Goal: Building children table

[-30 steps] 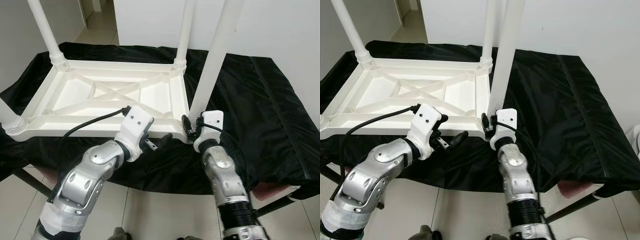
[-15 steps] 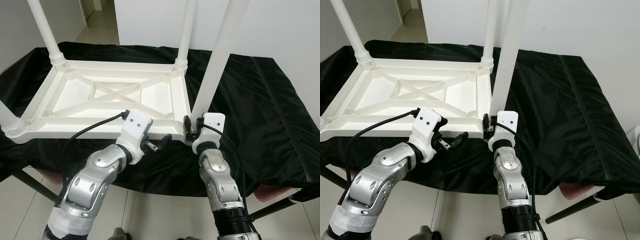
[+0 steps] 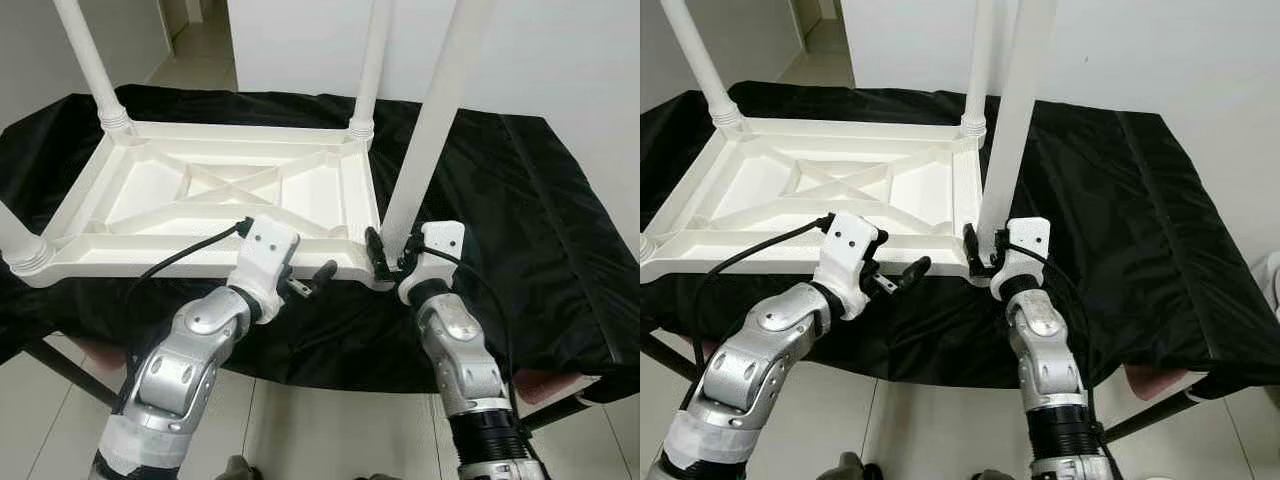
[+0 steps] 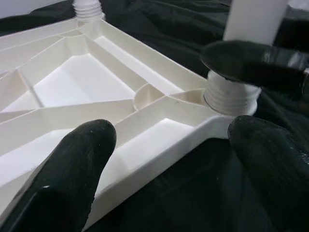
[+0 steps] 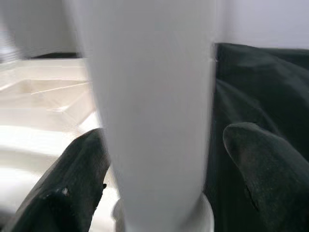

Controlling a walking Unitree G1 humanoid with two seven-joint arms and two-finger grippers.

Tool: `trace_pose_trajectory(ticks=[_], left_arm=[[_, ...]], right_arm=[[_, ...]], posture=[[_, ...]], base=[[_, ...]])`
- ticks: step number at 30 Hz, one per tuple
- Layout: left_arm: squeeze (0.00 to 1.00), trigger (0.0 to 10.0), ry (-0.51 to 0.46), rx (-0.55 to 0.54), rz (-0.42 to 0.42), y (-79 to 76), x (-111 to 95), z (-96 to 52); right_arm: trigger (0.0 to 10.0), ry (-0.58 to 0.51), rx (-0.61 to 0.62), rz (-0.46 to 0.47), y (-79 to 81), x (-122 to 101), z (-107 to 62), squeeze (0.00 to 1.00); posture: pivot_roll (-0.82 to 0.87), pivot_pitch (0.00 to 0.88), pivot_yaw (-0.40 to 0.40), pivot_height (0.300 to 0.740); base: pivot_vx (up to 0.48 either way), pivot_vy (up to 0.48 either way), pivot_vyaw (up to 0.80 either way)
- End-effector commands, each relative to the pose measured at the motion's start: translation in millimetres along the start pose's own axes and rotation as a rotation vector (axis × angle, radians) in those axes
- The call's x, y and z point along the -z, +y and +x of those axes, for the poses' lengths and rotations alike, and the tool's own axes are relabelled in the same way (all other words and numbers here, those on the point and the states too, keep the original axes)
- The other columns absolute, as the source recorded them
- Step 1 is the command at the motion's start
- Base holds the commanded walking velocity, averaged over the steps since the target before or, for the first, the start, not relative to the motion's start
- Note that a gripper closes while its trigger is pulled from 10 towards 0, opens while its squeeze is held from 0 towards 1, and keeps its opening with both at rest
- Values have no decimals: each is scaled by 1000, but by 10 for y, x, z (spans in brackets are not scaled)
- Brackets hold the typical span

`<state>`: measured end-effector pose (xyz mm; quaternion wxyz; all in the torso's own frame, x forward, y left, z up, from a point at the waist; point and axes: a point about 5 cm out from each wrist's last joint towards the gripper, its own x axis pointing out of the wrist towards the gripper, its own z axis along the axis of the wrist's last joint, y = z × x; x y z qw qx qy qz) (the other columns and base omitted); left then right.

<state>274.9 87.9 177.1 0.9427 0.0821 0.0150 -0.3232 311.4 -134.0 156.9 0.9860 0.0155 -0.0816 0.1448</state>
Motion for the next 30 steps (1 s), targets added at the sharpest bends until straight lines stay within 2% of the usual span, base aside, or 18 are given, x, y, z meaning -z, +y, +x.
trace_pose_trajectory(ticks=[1, 3, 7, 13, 20, 23, 24, 25, 30], left_arm=[[0, 10000, 17, -98, 8, 46, 61, -8], [0, 10000, 18, -80, 10, 44, 54, -8], [0, 10000, 19, -52, 41, 40, 64, -13], [0, 10000, 11, -14, 55, 20, 60, -21], [0, 10000, 16, 6, 90, 13, 98, -44], [0, 10000, 31, 3, 137, 46, 136, -56], [0, 10000, 31, 3, 137, 46, 136, -56], [0, 10000, 30, -6, 133, 66, 141, -54], [0, 10000, 22, -30, 122, 108, 150, -58]], right_arm=[[10000, -11, -79, -15, 30, -8, 30, 0], [10000, 7, -161, -69, -15, 9, 51, 0], [10000, 28, -240, -109, -53, 32, 92, 0], [10000, 52, -337, -148, -89, 60, 148, 0], [10000, 66, -418, -153, -117, 107, 193, 0], [10000, 77, -408, -140, -142, 147, 218, 0], [10000, 77, -408, -140, -142, 147, 218, 0], [10000, 84, -380, -96, -112, 192, 224, 0], [10000, 66, -320, -54, -9, 238, 242, 0]], posture=[[-102, 47, -2, 740], [-100, 52, -6, 740], [-97, 61, -5, 740], [-95, 67, -8, 740], [-89, 80, -12, 740], [-88, 83, -19, 740], [-88, 83, -19, 740], [-88, 85, -25, 740], [-88, 89, -32, 740]], base=[[0, 0, 0], [0, 0, 0], [0, 0, 0], [0, 0, 0], [0, 0, 0], [0, 0, 0], [0, 0, 0], [0, 0, 0], [0, 0, 0]])
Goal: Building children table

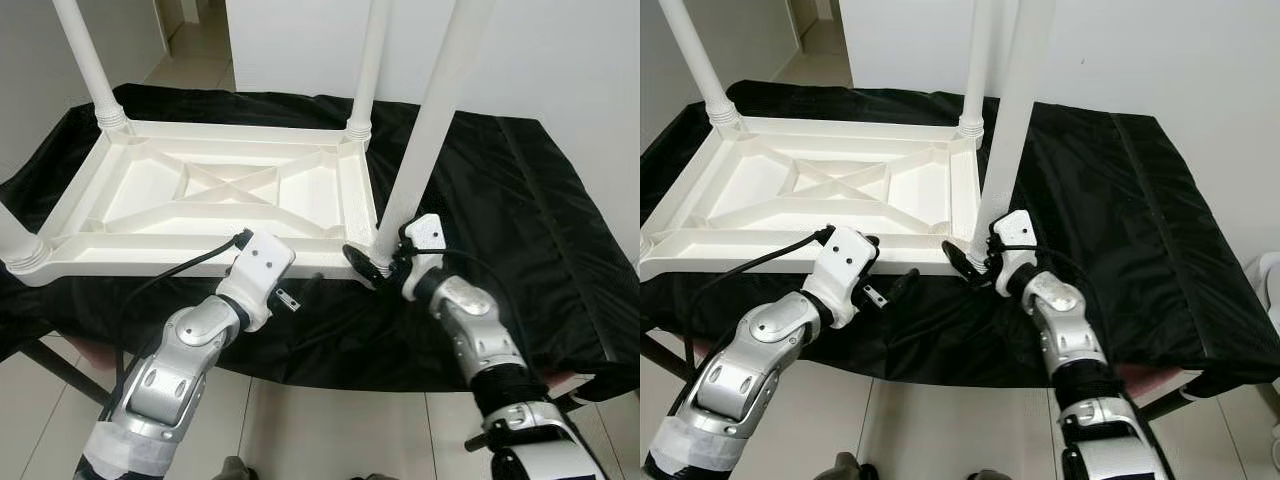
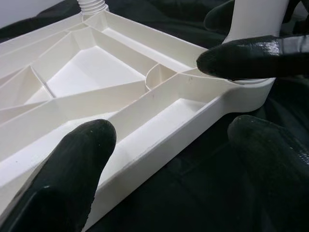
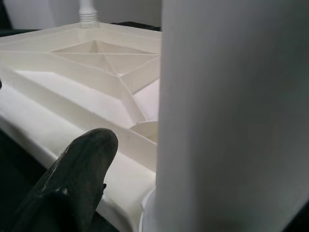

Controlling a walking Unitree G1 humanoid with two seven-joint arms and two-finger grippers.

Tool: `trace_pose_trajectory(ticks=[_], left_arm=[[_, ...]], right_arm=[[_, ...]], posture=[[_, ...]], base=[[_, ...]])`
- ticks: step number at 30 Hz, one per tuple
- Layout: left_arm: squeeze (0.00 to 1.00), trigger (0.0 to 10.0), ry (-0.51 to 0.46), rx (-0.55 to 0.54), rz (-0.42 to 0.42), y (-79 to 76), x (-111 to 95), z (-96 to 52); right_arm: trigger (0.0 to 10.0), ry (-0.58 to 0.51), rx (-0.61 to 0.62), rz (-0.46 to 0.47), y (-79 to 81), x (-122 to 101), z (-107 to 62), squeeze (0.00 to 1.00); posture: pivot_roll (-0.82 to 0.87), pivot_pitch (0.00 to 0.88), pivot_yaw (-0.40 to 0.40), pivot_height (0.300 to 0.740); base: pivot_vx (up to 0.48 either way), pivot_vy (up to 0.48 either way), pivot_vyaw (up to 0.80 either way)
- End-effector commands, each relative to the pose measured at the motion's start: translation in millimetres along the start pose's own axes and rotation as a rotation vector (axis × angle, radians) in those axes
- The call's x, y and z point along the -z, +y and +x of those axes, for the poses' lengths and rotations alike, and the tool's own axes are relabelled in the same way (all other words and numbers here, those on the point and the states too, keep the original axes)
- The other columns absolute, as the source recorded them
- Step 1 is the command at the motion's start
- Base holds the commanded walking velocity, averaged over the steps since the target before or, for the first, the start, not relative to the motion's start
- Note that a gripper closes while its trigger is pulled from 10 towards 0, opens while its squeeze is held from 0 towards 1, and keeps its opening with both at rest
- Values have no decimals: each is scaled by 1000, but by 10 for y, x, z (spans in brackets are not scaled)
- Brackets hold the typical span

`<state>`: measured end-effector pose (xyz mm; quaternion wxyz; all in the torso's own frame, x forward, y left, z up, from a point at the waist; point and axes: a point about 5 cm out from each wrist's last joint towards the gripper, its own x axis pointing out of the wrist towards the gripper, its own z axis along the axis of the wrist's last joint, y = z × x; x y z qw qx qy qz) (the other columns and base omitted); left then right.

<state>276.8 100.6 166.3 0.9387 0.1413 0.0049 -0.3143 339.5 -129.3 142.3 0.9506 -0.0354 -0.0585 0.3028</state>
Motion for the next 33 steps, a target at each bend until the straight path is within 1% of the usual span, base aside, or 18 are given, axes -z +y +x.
trace_pose_trajectory(ticks=[1, 2, 4, 5, 6, 8, 12, 17, 19, 21, 23, 26, 30, 32, 33], left_arm=[[0, 10000, 1, -12, 3, 11, 23, -4], [0, 10000, 4, -26, -4, 27, 39, 1], [0, 10000, 3, -71, -29, 58, 47, 32], [0, 10000, 3, -71, -29, 58, 47, 32], [0, 10000, -2, -87, -40, 60, 36, 45], [0, 10000, -10, -97, -48, 56, 22, 55], [0, 10000, -13, -103, -31, 58, 26, 48], [0, 10000, -12, -110, -31, 78, 37, 37], [0, 10000, -9, -78, -1, 66, 70, 12], [0, 10000, -10, -62, -3, 56, 88, 4], [0, 10000, -16, -13, -22, 0, 142, -6], [0, 10000, -14, 10, -17, -46, 148, -4], [0, 10000, -46, 122, -44, -273, 54, 13], [0, 10000, -45, 130, -44, -291, 51, 15], [0, 10000, -43, 128, -22, -311, 52, 17]], right_arm=[[10000, 4, 10, 14, 32, 45, 0, 0], [10000, -1, 27, 31, 75, 56, 22, 0], [10000, -20, 82, 74, 226, 74, 89, 0], [10000, -20, 82, 74, 226, 74, 89, 0], [10000, -24, 106, 95, 297, 88, 118, 0], [10000, -33, 128, 121, 369, 102, 152, 0], [10000, -45, 144, 152, 429, 104, 189, 0], [10000, -60, 161, 177, 491, 79, 227, 0], [10000, -75, 166, 170, 510, 35, 251, 0], [10000, -79, 163, 153, 502, 18, 251, 0], [10000, -79, 118, 96, 471, -5, 228, 0], [10000, -81, 87, 74, 448, -19, 208, 0], [10000, -53, -19, -18, 273, -29, 114, 0], [10000, -51, -26, -29, 258, -28, 106, 0], [10000, -47, -30, -42, 230, -25, 95, 0]], posture=[[-88, 89, -32, 740], [-91, 89, -35, 740], [-89, 89, -35, 740], [-89, 89, -35, 740], [-87, 91, -34, 740], [-86, 92, -37, 740], [-84, 92, -40, 740], [-83, 94, -41, 740], [-88, 97, -50, 740], [-101, 98, -55, 740], [-110, 100, -58, 740], [-117, 102, -58, 740], [-115, 99, -55, 740], [-115, 99, -55, 740], [-110, 93, -54, 740]], base=[[0, 0, 0], [0, 0, 0], [0, 0, 0], [0, 0, 0], [0, 0, 0], [0, 0, 0], [0, 0, 0], [0, 0, 0], [0, 0, 0], [0, 0, 0], [0, 0, 0], [0, 0, 0], [0, 0, 0], [0, 0, 0], [0, 0, 0]])
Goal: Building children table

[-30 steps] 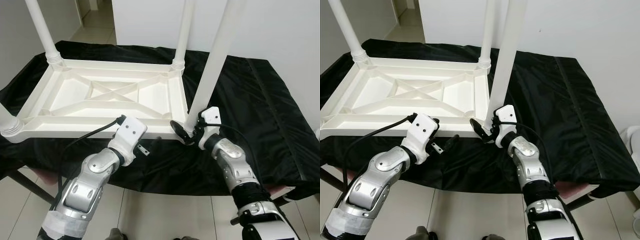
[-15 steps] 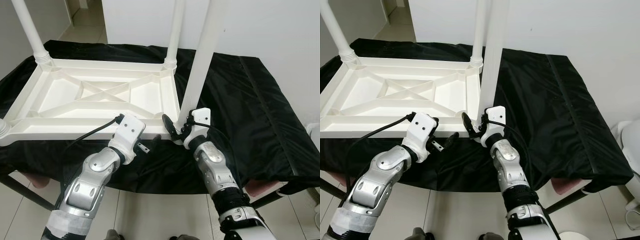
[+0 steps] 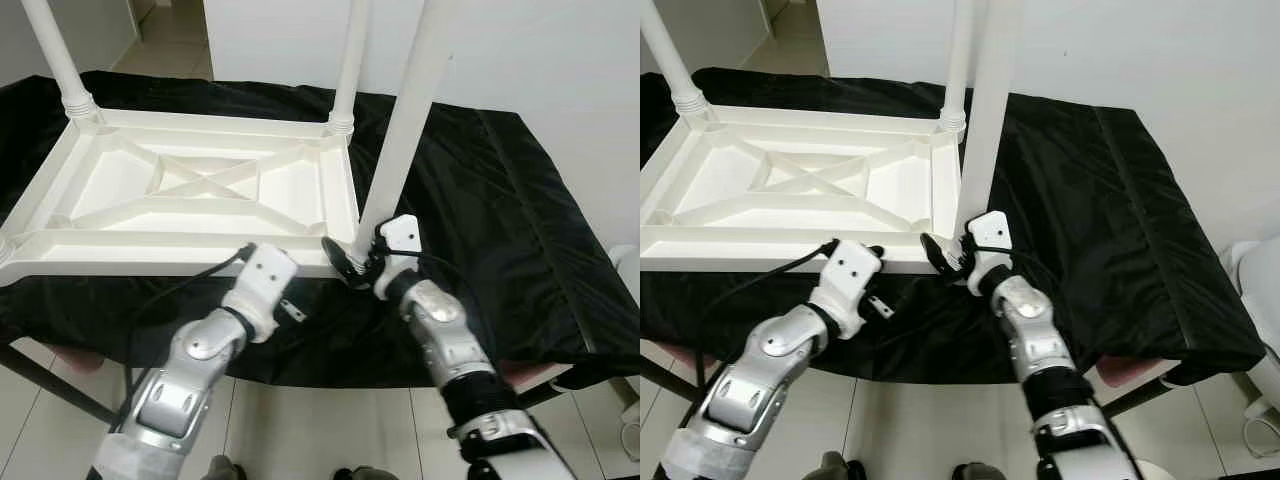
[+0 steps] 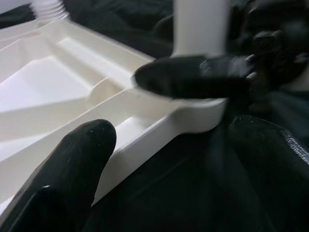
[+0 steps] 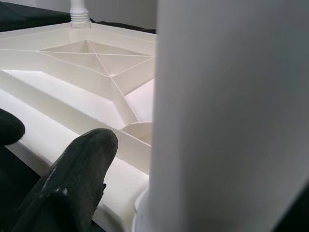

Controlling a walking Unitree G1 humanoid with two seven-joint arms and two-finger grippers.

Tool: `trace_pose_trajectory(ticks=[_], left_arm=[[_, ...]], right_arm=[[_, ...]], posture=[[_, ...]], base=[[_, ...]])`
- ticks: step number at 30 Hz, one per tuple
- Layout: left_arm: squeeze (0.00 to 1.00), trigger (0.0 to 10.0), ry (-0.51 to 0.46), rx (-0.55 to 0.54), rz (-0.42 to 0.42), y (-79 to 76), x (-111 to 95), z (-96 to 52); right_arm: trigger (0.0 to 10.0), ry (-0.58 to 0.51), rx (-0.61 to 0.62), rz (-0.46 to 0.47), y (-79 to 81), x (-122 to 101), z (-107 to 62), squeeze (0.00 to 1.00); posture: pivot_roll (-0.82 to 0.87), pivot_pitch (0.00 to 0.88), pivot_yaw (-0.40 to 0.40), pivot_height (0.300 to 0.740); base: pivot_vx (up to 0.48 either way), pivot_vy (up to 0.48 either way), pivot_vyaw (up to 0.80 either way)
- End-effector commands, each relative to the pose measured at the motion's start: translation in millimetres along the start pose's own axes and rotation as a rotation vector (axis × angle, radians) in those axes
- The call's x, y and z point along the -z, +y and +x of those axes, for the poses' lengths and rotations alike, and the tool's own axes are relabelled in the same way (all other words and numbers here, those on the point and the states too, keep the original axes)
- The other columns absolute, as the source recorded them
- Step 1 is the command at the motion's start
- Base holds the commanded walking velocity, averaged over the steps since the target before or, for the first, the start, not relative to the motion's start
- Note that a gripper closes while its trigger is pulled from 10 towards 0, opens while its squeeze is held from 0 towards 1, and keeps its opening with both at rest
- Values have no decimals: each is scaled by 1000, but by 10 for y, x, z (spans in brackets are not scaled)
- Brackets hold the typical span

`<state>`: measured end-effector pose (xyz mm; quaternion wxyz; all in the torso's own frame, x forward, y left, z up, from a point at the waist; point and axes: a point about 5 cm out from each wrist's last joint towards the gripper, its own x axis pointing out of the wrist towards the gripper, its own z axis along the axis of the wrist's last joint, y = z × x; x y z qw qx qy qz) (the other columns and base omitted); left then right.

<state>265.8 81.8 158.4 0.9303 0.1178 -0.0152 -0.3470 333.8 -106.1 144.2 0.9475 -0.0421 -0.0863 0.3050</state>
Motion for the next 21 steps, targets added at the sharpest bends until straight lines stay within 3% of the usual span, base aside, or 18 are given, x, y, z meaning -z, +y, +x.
trace_pose_trajectory(ticks=[1, 11, 12, 14, 15, 21], left_arm=[[0, 10000, 22, 63, 15, -95, 40, -6], [0, 10000, 9, 49, -8, -146, 6, 10], [0, 10000, 13, 57, -9, -153, 7, 10], [0, 10000, 13, 57, -9, -153, 7, 10], [0, 10000, 19, 66, -11, -174, 4, 6], [0, 10000, 21, 69, -10, -203, 1, 8]], right_arm=[[10000, 7, -32, -21, -14, 11, -4, 0], [10000, 61, -126, -102, -230, 16, -116, 0], [4392, 74, -115, -114, -261, 24, -118, 0], [4392, 74, -115, -114, -261, 24, -118, 0], [0, 88, -108, -110, -298, 41, -136, 0], [0, 87, -99, -90, -300, 67, -180, 0]], posture=[[-110, 93, -54, 740], [-100, 80, -50, 740], [-100, 79, -49, 740], [-100, 79, -49, 740], [-104, 75, -45, 740], [-106, 69, -40, 740]], base=[[0, 0, 0], [0, 0, 0], [0, 0, 0], [0, 0, 0], [0, 0, 0], [0, 0, 0]])
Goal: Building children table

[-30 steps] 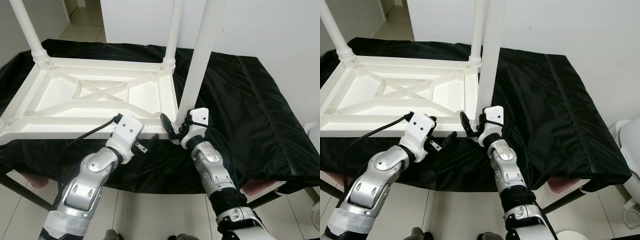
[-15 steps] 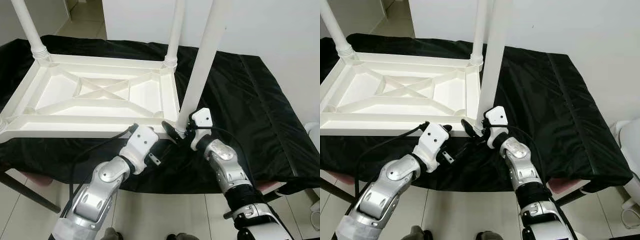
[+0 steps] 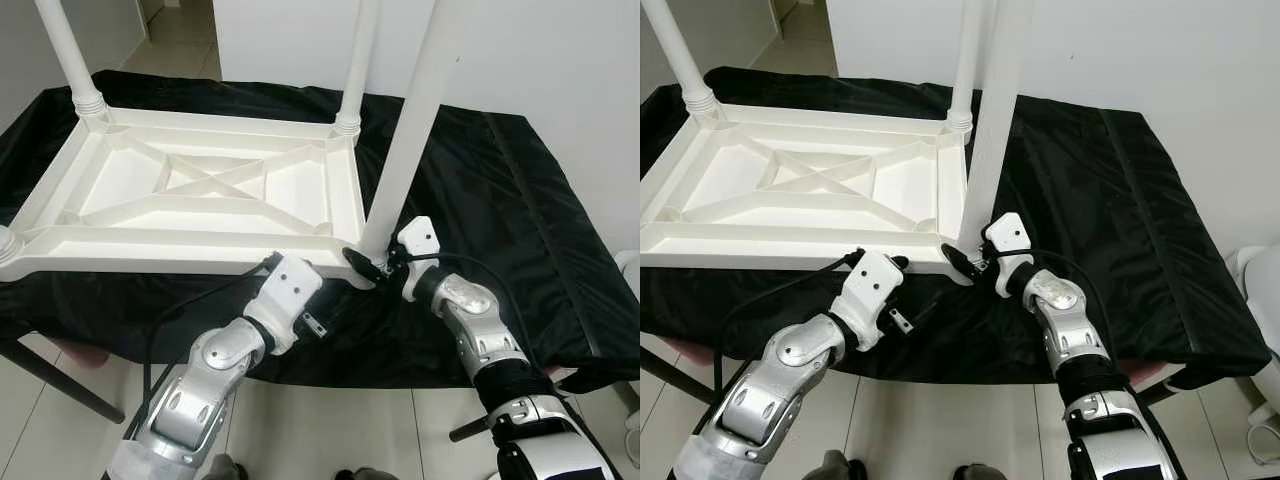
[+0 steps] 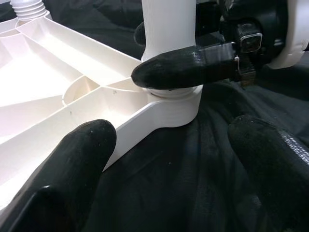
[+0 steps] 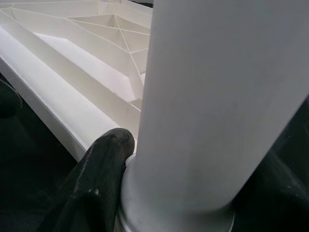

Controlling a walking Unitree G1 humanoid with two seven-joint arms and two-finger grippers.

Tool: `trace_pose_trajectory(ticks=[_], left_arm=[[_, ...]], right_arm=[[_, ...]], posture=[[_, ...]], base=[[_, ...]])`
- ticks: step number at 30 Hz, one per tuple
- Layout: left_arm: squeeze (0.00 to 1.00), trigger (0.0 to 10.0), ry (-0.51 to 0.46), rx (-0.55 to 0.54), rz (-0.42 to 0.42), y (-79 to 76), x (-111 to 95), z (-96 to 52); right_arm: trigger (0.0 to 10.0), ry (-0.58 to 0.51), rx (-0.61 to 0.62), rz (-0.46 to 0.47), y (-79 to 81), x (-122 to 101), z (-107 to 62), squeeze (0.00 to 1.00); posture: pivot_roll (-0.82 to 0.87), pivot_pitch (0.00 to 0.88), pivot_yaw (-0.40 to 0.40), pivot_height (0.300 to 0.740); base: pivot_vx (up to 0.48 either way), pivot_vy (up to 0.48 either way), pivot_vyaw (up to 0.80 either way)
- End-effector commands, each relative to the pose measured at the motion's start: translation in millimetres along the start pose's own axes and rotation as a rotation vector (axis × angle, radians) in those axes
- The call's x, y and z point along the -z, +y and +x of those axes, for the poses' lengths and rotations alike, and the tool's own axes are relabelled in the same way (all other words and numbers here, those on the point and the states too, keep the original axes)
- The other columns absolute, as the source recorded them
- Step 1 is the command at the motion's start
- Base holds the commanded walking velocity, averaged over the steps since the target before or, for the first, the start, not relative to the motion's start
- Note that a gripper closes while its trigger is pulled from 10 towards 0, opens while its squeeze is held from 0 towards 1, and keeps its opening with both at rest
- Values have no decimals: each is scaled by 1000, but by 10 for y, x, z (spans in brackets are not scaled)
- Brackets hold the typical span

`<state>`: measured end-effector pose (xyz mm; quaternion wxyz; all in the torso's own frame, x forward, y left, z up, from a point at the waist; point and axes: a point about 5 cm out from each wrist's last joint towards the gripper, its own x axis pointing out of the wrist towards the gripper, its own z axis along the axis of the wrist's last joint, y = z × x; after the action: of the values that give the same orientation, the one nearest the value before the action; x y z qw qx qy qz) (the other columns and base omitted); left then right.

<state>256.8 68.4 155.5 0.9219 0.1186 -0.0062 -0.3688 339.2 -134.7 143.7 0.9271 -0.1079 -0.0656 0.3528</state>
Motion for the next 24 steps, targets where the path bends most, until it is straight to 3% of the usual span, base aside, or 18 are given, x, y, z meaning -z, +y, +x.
trace_pose_trajectory(ticks=[1, 2, 4, 5, 16, 19, 24], left_arm=[[0, 10000, 9, 21, -6, -46, 11, -7], [0, 10000, 7, 23, -2, -53, 5, -5], [0, 10000, 7, 23, -2, -53, 5, -5], [0, 10000, 6, 24, -2, -54, 3, -4], [0, 10000, 19, 25, -10, -43, 13, -9], [0, 10000, 10, 46, -28, -75, -6, -9], [0, 10000, 7, 62, -39, -99, -11, -28]], right_arm=[[0, 17, 21, 22, -19, 61, -64, 0], [4980, 21, 43, 43, -5, 82, -84, 0], [4980, 21, 43, 43, -5, 82, -84, 0], [10000, 22, 53, 64, 6, 86, -88, 0], [10000, 45, 305, 204, 202, 103, -37, 0], [10000, 64, 525, 268, 262, 80, -4, 0], [10000, 66, 667, 317, 319, 46, 26, 0]], posture=[[-106, 69, -40, 740], [-106, 67, -39, 740], [-106, 67, -39, 740], [-106, 67, -39, 740], [-109, 56, -38, 740], [-106, 55, -39, 740], [-100, 59, -35, 740]], base=[[0, 0, 0], [0, 0, 0], [0, 0, 0], [0, 0, 0], [0, 0, 0], [0, 0, 0], [0, 0, 0]])
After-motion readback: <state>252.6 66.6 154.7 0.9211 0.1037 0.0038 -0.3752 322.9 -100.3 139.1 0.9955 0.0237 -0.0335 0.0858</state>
